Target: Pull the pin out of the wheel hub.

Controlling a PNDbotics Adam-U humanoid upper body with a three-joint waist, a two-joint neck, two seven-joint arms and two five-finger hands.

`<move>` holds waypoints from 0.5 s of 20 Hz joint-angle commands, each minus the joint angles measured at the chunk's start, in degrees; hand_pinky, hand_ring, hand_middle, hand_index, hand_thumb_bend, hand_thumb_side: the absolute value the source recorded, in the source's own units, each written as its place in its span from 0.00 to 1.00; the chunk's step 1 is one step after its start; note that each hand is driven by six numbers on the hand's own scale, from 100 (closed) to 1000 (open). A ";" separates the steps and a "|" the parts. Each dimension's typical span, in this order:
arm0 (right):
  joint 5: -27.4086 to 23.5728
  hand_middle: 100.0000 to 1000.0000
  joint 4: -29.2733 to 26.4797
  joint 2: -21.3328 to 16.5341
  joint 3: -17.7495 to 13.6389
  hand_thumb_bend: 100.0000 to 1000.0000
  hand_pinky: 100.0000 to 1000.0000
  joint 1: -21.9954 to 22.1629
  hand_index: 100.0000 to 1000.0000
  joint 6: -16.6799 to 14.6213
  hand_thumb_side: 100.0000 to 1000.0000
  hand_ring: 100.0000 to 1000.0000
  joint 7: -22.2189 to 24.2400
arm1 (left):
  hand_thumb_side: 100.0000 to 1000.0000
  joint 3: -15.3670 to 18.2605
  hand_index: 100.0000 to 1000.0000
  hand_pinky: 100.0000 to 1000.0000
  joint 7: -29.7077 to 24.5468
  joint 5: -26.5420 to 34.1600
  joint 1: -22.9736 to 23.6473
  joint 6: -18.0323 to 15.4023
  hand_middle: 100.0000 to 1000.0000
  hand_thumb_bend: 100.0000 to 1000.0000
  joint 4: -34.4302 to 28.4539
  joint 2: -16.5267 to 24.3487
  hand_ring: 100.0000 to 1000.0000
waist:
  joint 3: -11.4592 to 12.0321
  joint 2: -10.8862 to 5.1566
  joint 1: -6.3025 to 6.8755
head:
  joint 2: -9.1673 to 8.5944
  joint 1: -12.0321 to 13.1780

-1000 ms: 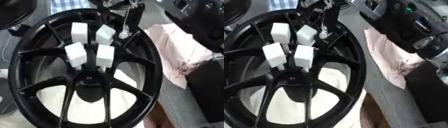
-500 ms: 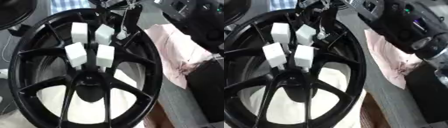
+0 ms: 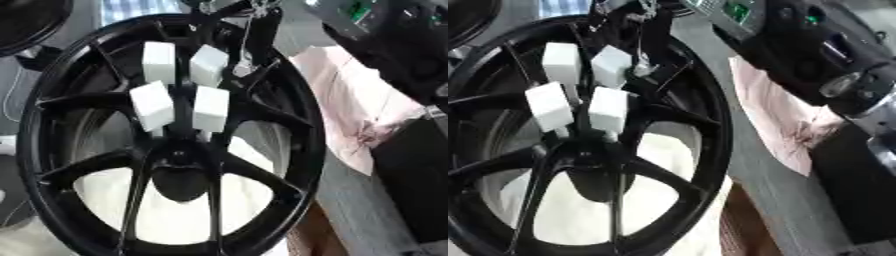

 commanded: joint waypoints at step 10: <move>-2.92 0.41 -0.27 -0.19 -0.85 0.03 0.72 -1.09 0.55 2.66 0.00 0.67 -0.11 | 0.73 -0.01 0.62 0.63 -0.36 0.11 -0.40 0.14 0.36 0.35 -0.92 1.54 0.40 | 0.09 -1.71 0.05 | 0.29 -0.29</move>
